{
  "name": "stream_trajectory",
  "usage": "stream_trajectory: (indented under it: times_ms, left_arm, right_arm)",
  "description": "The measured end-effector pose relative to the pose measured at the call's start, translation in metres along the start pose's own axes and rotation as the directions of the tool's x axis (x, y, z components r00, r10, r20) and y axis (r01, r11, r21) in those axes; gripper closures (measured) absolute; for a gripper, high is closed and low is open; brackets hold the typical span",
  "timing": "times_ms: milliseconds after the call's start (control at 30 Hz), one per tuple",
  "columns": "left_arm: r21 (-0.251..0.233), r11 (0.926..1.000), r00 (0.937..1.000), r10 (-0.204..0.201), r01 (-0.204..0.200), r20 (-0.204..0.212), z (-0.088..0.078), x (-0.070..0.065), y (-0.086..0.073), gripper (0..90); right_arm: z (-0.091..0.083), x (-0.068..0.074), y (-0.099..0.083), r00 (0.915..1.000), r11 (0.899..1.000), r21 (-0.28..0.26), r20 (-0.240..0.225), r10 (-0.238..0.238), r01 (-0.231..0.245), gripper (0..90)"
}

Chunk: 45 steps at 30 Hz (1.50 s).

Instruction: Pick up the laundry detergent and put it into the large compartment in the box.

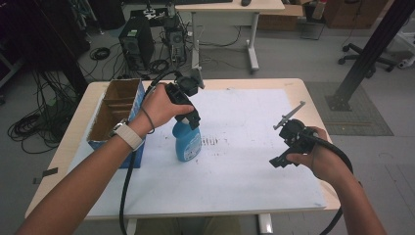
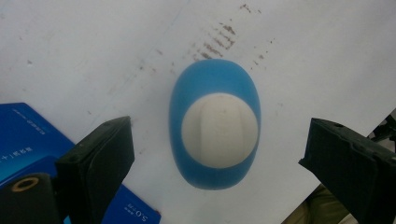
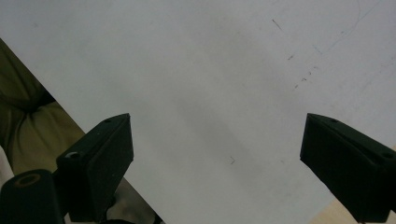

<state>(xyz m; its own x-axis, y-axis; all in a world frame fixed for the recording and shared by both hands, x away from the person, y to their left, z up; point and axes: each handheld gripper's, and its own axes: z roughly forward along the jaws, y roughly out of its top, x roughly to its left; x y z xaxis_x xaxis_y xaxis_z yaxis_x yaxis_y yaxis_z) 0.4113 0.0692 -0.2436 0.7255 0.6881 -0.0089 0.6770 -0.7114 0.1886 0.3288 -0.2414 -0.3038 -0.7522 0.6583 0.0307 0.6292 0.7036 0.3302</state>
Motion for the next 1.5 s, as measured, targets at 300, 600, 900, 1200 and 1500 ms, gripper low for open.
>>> stream_trajectory:
  times_ms: [300,600,900,1200,1500]
  left_arm:
    - [0.005,1.0000,1.0000,-0.003,0.003,-0.001,0.012,0.001,0.001,8.8]
    - [0.007,1.0000,1.0000,-0.006,0.006,-0.004,0.017,0.000,0.003,8.8]
    - [0.027,0.9995,0.9999,-0.014,0.014,0.002,0.032,-0.001,0.003,9.0]
    - [0.033,0.9994,0.9999,-0.007,0.008,-0.011,0.039,-0.001,0.005,9.6]
    - [0.045,0.9988,0.9998,-0.017,0.017,-0.001,0.047,0.002,0.004,10.3]
  right_arm:
    - [0.001,-0.001,-0.001,1.0000,1.000,0.000,-0.001,0.002,-0.002,9.7]
    - [0.001,-0.001,-0.003,1.0000,1.000,0.001,-0.002,0.005,-0.005,9.7]
    - [0.002,-0.002,-0.005,0.9999,1.000,0.001,-0.006,0.008,-0.008,9.7]
    - [0.004,-0.002,-0.005,0.9999,1.000,0.002,-0.009,0.008,-0.008,9.7]
    - [0.005,-0.003,-0.007,0.9998,1.000,0.002,-0.012,0.014,-0.014,9.7]
